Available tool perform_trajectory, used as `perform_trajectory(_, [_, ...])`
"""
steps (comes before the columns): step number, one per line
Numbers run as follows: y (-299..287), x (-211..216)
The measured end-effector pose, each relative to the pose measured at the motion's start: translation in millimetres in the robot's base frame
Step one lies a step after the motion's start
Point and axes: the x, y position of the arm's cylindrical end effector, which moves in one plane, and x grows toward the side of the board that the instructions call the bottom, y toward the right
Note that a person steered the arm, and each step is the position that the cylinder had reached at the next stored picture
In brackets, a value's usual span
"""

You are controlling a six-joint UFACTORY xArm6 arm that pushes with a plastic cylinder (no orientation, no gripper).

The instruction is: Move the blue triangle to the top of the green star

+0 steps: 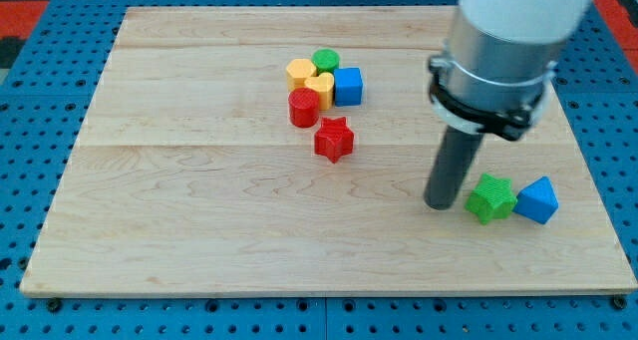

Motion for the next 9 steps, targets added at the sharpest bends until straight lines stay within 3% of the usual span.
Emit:
perform_trajectory(1, [-30, -18])
perform_trajectory(4, [-26, 103])
perform_trajectory(5, [52, 87])
perform_trajectory(6, [147, 23])
perform_trajectory(9, [147, 15])
